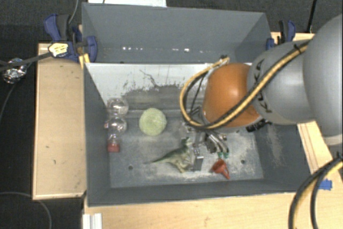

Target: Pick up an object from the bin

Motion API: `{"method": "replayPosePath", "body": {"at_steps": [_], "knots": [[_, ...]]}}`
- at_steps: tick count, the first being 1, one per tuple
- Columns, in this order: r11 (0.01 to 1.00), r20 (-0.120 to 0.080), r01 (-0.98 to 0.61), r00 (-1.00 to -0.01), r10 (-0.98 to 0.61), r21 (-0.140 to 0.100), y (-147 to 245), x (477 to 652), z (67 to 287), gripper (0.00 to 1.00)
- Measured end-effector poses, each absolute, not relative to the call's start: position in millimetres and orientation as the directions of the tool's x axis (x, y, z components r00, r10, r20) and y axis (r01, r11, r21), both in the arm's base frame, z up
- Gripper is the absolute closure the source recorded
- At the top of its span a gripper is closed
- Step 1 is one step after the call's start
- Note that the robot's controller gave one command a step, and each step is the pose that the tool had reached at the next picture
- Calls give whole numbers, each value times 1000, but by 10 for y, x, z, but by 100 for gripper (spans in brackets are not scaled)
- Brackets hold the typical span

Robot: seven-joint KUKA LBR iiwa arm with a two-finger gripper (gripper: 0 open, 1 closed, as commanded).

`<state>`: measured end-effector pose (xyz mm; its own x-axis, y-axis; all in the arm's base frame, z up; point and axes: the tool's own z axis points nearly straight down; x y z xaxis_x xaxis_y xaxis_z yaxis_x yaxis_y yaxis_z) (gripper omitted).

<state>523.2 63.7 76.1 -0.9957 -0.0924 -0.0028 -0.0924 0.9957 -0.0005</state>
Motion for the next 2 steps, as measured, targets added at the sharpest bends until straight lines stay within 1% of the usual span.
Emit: {"method": "replayPosePath", "body": {"at_steps": [1, 2], "knots": [[960, -6, -281, -960, -281, 2, 1065, 5442, 712, 100], [961, -6, -276, -961, -276, 2, 1064, 5442, 712, 100]]}}
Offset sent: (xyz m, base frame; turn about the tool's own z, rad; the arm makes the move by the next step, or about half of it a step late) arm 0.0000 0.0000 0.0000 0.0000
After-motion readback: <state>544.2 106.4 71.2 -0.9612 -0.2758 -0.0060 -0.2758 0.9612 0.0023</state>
